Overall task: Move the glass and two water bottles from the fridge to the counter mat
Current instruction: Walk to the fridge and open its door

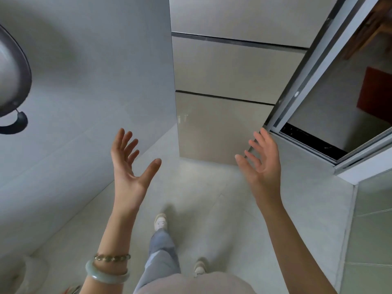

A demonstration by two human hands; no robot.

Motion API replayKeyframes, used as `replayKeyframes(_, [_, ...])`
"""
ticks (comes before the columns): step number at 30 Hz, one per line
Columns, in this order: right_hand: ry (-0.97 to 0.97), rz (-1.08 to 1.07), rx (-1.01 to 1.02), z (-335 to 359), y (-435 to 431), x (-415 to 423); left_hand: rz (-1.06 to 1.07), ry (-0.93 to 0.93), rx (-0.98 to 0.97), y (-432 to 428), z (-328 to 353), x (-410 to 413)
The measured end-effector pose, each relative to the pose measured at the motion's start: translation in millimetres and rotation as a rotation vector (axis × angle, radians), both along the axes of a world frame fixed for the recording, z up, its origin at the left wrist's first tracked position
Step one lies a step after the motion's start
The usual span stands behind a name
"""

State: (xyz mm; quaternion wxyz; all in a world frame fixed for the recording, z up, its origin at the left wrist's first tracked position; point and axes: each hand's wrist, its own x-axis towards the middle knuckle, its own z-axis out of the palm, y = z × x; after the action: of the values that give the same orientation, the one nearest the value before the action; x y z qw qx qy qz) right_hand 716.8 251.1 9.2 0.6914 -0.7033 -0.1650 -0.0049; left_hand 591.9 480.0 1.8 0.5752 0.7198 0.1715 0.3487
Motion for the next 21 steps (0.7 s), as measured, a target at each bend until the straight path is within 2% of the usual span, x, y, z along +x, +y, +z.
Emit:
replayKeyframes(13, [-0.026, -0.167, 0.007, 4.3, 145.2, 89.1, -0.164, -0.001, 0.039, 166.2, 17.9, 122.2])
replayKeyframes(21, [-0.023, -0.214, 0.027, 10.1, 194.5, 124.8, -0.226, 0.008, 0.033, 216.3, 17.8, 175.7])
